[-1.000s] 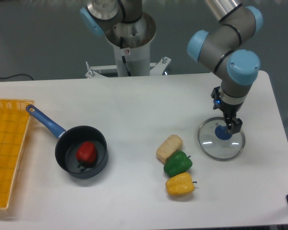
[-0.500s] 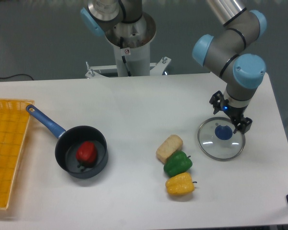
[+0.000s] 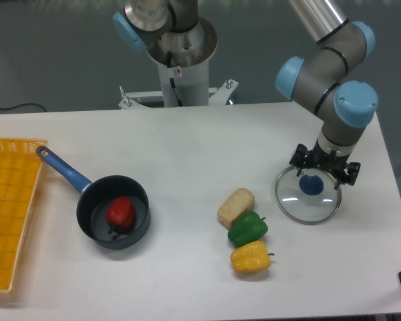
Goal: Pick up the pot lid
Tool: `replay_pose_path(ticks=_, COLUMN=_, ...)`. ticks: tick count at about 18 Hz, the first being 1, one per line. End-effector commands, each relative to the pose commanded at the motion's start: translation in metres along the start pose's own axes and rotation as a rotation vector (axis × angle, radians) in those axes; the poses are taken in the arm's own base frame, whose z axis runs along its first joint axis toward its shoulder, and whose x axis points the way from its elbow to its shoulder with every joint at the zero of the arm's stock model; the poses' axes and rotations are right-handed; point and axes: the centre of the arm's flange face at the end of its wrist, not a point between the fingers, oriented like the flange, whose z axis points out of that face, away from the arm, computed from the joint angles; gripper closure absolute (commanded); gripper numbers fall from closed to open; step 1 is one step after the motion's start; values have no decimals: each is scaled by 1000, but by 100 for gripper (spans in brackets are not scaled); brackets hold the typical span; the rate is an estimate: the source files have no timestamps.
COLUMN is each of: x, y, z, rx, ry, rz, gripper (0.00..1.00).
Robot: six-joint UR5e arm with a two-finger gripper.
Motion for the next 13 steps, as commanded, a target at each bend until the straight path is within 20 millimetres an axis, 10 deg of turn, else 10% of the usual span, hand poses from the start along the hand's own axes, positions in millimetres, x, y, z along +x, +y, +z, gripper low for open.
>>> replay_pose_path(ticks=13, x=3, y=-3, z=19, rx=-13, ry=22, rz=-52, gripper=0)
